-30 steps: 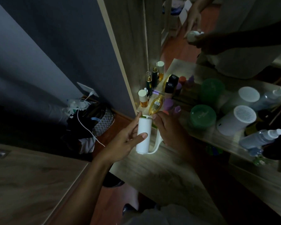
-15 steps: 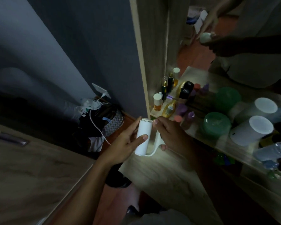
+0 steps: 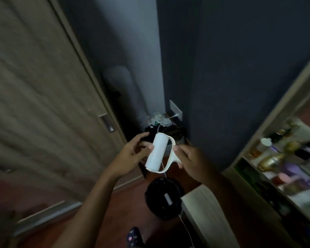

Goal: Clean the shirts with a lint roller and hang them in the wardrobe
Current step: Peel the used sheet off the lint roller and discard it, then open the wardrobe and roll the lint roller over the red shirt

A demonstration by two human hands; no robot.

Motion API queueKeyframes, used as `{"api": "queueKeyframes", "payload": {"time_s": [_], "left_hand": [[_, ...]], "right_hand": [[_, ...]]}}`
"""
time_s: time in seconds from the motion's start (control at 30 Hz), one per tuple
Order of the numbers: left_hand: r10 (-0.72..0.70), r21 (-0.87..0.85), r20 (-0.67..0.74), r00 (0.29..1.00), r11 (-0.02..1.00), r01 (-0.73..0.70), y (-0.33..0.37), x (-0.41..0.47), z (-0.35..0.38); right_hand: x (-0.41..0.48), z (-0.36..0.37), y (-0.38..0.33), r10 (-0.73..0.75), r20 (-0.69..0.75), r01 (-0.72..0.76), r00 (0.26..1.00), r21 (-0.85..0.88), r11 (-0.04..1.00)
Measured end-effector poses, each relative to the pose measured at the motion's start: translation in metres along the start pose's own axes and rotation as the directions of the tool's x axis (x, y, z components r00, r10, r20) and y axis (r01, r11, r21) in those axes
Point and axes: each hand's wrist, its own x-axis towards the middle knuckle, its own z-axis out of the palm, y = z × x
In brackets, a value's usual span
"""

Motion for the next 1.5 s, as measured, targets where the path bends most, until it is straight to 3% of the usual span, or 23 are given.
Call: {"api": "queueKeyframes", "payload": {"time_s": [0.13,0.33,0.5,0.63,0.77,0.97,1.13,1.33,1.5], "left_hand": [[0.025,0.118,-0.141,0.990,0.993,-0.009,-0.038,-0.001,-0.074],[0.146,0.373,-0.206,0.968,0.926,-0.060,-0.074,0.025,-0.162],[0.117,0.707,-0.082,0.990,0.707,-0.025,-0.102,0.077,-0.214],[0.018,0.885,0.026,0.999,0.464,-0.032,-0.110,0.121,-0.228],[-0.065,0.968,0.067,0.996,0.248,-0.049,-0.122,0.156,-0.238],[-0.105,0.996,0.082,0.991,0.048,-0.078,-0.133,0.177,-0.225],[-0.110,1.000,-0.023,0.994,0.012,0.024,-0.128,0.175,-0.224],[-0.140,0.987,-0.142,0.980,0.052,0.151,-0.145,0.152,-0.217],[-0.133,0.967,-0.241,0.961,0.050,0.249,-0.155,0.135,-0.222]], "right_hand": [[0.027,0.047,-0.049,0.036,-0.009,-0.035,0.999,0.087,0.996],[0.070,0.120,-0.108,0.195,-0.020,-0.191,0.981,0.139,0.972],[0.099,0.159,-0.136,0.306,-0.027,-0.289,0.952,0.261,0.921],[0.117,0.180,-0.143,0.355,-0.062,-0.309,0.933,0.372,0.875],[0.132,0.188,-0.137,0.377,-0.010,-0.336,0.926,0.431,0.838],[0.151,0.186,-0.118,0.364,0.030,-0.342,0.931,0.423,0.839],[0.165,0.183,-0.108,0.336,0.075,-0.335,0.939,0.421,0.843],[0.182,0.188,-0.105,0.274,0.188,-0.331,0.943,0.455,0.827],[0.192,0.204,-0.111,0.206,0.230,-0.283,0.951,0.379,0.881]]}}
